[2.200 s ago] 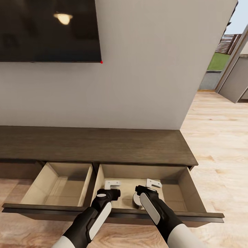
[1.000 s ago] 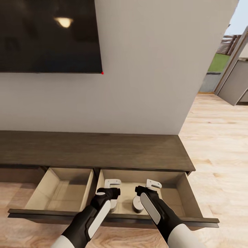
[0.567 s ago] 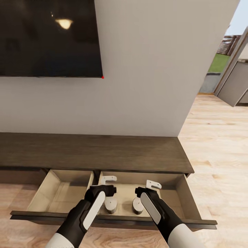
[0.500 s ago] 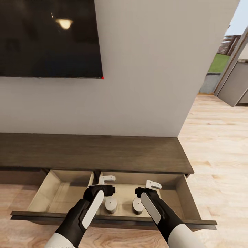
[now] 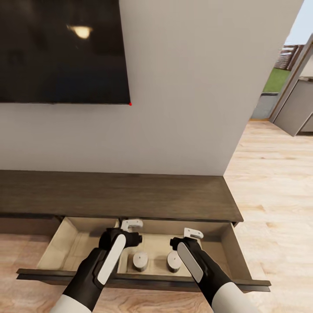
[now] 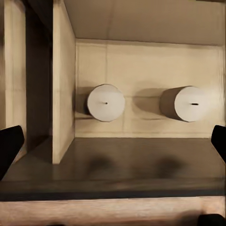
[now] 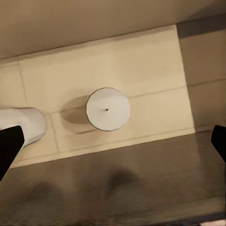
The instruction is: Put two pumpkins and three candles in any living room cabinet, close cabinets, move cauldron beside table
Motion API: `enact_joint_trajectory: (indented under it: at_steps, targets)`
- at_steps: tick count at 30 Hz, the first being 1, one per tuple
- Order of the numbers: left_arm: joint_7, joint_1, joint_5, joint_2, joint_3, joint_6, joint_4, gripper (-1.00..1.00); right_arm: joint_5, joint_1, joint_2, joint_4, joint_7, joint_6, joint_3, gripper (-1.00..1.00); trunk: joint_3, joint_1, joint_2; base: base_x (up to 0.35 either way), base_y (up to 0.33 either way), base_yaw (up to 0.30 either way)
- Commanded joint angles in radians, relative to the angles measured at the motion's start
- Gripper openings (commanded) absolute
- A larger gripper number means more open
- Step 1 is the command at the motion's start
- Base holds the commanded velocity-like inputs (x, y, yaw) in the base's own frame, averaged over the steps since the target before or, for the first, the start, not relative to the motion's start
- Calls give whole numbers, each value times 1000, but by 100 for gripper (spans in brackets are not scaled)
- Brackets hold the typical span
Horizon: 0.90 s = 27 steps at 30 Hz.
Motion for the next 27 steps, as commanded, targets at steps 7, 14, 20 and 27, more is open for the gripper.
enact_joint_trajectory:
  at_steps: [7,14,20,27]
  targets:
    - [10,1,11,6,1,29,-45,100,-8,-1,0,-11,-8,43,1,100,21,-27,49,0,0,0]
    - [9,2,11,8,3,35,-109,100,-18,-1,0,-12,-8,47,1,100,43,-54,98,0,0,0]
    - [9,7,12,56,37,41,-188,100,-36,-1,0,-44,-8,83,1,100,62,-77,140,0,0,0]
    - [9,15,50,68,77,44,-238,100,-37,-1,0,-250,-8,143,3,100,84,-104,189,0,0,0]
